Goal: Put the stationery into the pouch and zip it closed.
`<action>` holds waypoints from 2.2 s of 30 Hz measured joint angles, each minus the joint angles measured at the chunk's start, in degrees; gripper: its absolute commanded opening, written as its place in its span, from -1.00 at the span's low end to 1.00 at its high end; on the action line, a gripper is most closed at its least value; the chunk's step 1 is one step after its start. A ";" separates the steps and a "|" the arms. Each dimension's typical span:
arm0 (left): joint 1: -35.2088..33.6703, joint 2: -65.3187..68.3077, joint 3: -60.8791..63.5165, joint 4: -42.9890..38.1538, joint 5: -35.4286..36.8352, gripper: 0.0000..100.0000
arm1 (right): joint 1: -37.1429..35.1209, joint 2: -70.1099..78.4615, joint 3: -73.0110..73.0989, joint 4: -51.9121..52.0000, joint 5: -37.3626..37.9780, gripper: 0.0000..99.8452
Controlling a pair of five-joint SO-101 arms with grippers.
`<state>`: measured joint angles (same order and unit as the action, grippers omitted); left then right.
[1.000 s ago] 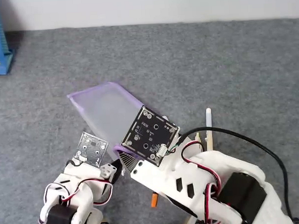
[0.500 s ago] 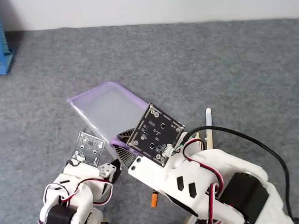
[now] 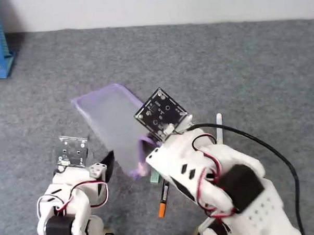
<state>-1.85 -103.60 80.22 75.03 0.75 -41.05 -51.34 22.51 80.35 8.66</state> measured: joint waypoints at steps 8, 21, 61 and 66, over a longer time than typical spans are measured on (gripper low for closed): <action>-6.07 0.00 0.00 -1.05 0.09 -0.55 | 12.92 0.00 13.10 2.11 4.57 -0.74; -7.30 0.00 0.00 -1.14 0.09 -0.55 | 33.49 -0.26 15.03 14.68 20.66 -0.62; -7.65 0.00 0.09 -1.14 0.09 -0.55 | -4.04 35.78 25.41 -20.57 18.37 -0.90; -7.56 0.00 0.09 -1.14 0.09 -0.55 | -3.87 36.92 25.41 -21.10 18.37 -0.98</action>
<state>-9.41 -103.60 80.31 73.89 0.84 -44.92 -14.42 47.91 59.25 27.03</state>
